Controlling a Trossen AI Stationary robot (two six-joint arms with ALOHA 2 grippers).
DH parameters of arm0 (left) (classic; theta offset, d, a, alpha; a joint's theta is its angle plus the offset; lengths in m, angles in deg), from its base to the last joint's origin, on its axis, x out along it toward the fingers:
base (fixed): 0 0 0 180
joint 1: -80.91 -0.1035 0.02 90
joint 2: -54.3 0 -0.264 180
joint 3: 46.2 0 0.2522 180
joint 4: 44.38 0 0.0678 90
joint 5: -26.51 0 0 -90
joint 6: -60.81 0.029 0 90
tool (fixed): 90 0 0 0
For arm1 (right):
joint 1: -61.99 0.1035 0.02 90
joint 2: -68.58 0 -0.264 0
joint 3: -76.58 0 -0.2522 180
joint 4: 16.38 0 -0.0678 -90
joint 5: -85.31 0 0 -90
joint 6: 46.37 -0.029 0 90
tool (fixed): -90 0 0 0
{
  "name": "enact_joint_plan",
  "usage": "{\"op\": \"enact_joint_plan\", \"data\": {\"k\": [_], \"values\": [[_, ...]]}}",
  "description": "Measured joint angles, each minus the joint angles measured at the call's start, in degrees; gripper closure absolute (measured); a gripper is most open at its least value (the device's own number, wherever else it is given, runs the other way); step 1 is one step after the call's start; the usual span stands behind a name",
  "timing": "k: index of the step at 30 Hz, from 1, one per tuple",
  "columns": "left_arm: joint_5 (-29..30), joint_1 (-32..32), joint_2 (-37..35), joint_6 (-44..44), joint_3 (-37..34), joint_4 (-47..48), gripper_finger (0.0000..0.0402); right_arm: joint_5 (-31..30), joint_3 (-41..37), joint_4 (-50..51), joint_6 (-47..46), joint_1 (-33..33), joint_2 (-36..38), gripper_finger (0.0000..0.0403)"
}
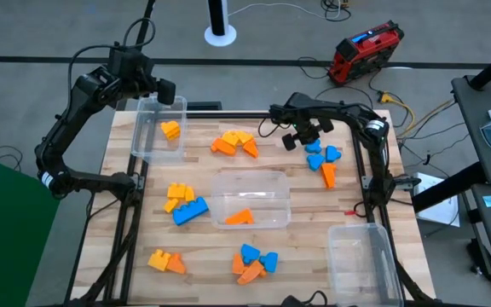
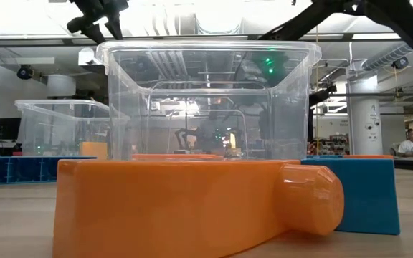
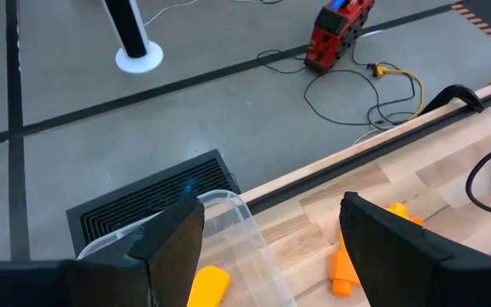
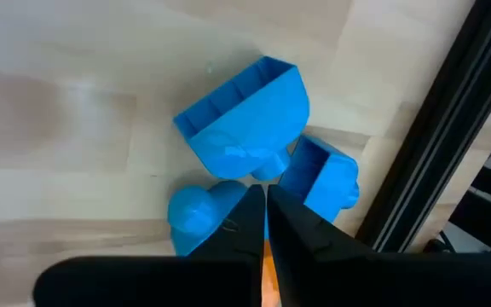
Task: Sort blocks
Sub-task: Put the blue game piece into the bottom right transparent bin
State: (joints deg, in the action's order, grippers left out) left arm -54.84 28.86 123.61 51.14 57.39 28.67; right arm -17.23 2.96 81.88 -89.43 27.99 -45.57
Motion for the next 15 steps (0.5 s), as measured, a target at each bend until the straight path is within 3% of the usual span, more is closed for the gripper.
{"op": "enact_joint_plan", "data": {"k": [11, 15], "values": [[0.00, 0.00, 0.00, 0.32, 0.00, -0.07, 0.0151, -0.89, -0.15, -2.59, -0.99, 0.60, 0.00, 0.0394], [0.00, 0.00, 0.00, 1.24, 0.00, -0.15, 0.0151, -4.55, -1.20, -3.53, -2.28, 1.77, 0.00, 0.0394]]}}
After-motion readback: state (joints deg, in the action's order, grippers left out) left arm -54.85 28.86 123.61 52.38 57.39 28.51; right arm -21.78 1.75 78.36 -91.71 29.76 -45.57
